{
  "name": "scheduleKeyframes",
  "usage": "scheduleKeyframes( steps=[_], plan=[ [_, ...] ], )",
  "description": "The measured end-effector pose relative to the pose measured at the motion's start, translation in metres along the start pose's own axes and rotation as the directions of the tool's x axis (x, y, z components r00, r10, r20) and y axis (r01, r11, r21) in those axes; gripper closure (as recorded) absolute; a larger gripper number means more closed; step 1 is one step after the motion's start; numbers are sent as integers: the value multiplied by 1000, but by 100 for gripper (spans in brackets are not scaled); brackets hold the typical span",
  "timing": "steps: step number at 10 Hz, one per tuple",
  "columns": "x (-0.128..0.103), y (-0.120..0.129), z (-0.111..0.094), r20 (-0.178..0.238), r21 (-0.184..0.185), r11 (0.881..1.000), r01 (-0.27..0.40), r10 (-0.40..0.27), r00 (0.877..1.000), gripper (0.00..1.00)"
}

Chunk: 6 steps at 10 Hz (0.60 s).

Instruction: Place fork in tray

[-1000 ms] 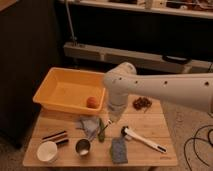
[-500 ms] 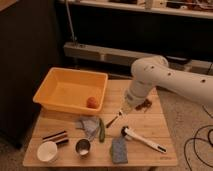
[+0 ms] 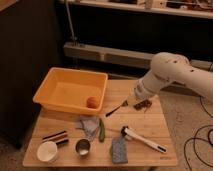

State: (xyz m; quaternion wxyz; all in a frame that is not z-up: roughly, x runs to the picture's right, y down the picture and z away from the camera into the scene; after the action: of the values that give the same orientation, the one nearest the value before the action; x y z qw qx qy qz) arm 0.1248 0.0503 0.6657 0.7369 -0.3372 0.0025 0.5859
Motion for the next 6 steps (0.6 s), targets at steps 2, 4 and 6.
scheduleKeyframes(
  steps=[2,4,6],
  plan=[
    [-18,4,-7,71,-17,999,-42,43,997,100],
    [-37,9,-17,126,-20,998,-59,61,990,100],
    [-54,19,-18,153,-27,998,-60,63,986,100]
  ],
)
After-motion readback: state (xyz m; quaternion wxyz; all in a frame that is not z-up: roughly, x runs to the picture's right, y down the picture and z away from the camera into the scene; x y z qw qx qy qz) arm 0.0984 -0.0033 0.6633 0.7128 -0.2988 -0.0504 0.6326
